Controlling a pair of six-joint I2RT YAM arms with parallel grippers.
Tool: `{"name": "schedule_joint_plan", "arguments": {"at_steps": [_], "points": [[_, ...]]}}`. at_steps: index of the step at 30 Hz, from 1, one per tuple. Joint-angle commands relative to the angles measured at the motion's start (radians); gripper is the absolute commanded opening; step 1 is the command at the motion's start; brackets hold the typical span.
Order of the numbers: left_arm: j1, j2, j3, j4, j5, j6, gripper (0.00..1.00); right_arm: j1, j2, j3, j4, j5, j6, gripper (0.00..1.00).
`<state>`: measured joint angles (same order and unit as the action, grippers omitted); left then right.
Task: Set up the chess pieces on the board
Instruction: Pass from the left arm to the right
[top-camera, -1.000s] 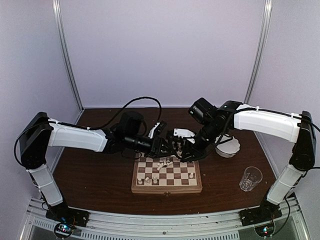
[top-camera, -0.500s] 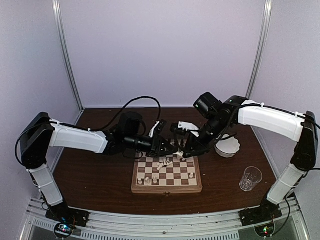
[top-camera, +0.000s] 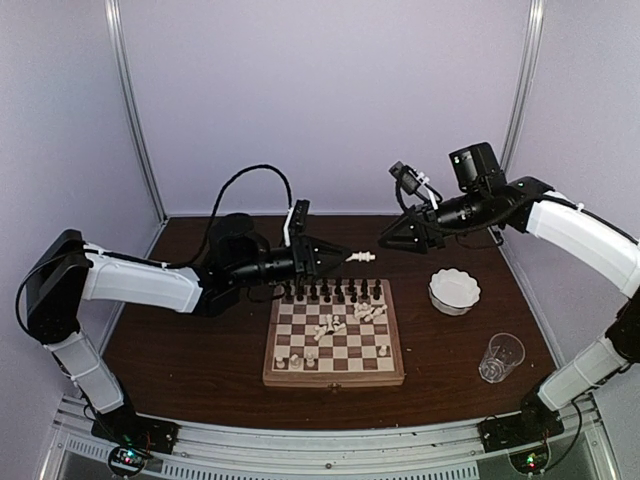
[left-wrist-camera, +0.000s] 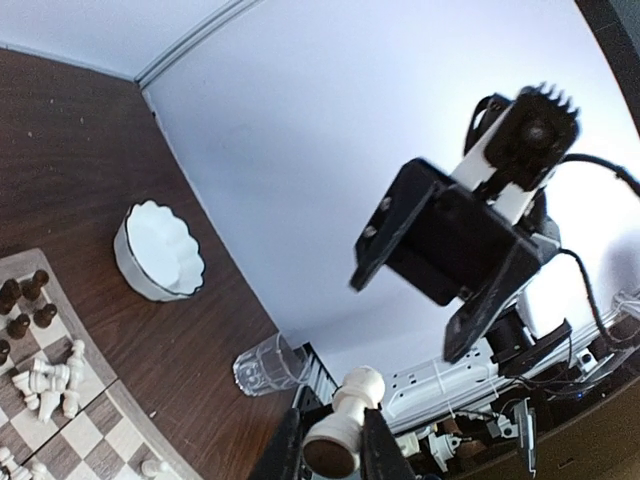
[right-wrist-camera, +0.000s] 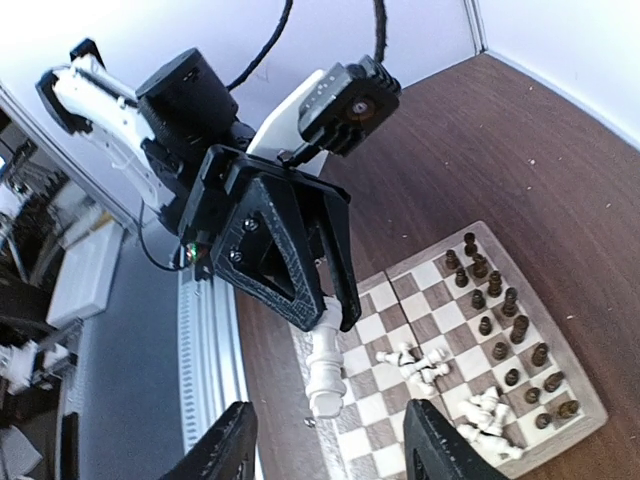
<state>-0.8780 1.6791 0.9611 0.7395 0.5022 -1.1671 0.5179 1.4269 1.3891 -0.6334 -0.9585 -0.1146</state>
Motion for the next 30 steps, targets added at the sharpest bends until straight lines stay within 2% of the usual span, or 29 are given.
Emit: {"name": "schedule_joint_plan", "arguments": {"at_steps": [1,7,13,24,30], "points": [[-0.004,0.000,-0.020,0.227,-0.081,-0.065,0.11,0.004,0.035,-0.047,0.168,-0.107,0.213,0.55],[-0.004,0.009,-0.034,0.262,-0.110,-0.075,0.11,0.026,0.034,-0.079,0.227,-0.128,0.268,0.59],[-0.003,0.033,-0.035,0.298,-0.107,-0.104,0.11,0.036,0.048,-0.079,0.270,-0.139,0.308,0.57],[-0.004,0.038,-0.028,0.291,-0.102,-0.106,0.11,0.053,0.078,-0.071,0.333,-0.160,0.361,0.37],[-0.003,0.039,-0.027,0.287,-0.102,-0.106,0.11,0.053,0.080,-0.071,0.347,-0.145,0.372,0.23]]}}
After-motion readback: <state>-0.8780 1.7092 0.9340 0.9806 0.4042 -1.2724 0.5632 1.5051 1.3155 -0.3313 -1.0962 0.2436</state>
